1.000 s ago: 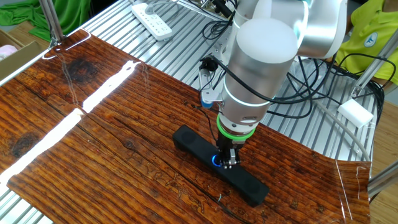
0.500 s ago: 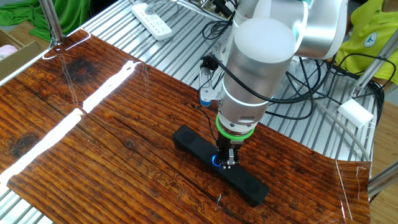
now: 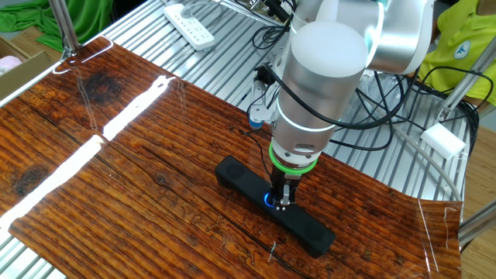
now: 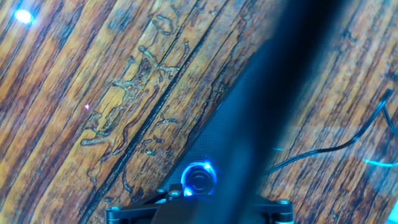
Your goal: Turn the knob to increase the volume of the speaker
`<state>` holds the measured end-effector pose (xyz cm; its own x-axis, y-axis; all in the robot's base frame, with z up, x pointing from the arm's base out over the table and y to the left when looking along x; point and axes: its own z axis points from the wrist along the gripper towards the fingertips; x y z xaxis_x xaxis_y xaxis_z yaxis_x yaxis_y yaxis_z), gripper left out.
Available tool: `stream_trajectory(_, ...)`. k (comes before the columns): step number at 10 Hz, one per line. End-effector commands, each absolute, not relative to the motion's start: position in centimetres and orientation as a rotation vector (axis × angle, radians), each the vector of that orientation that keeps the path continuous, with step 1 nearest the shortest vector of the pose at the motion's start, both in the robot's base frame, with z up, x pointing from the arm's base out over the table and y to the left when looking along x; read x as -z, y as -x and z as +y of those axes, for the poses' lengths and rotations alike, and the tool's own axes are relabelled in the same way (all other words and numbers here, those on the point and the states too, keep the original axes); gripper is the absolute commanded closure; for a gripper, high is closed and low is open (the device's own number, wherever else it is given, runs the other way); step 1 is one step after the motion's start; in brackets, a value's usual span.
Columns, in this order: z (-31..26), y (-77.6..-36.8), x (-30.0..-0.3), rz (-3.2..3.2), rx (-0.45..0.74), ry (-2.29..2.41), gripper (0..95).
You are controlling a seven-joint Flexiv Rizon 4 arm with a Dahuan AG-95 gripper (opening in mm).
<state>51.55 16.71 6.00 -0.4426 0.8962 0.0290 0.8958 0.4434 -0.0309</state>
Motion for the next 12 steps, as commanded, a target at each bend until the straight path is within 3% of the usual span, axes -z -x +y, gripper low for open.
stream_trajectory(1,16.59,-51.35,-4.35,-2.608,-0.023,1.673,95.0)
stream_trajectory(12,16.59,-51.39,-4.36,-2.457,-0.021,1.896,95.0)
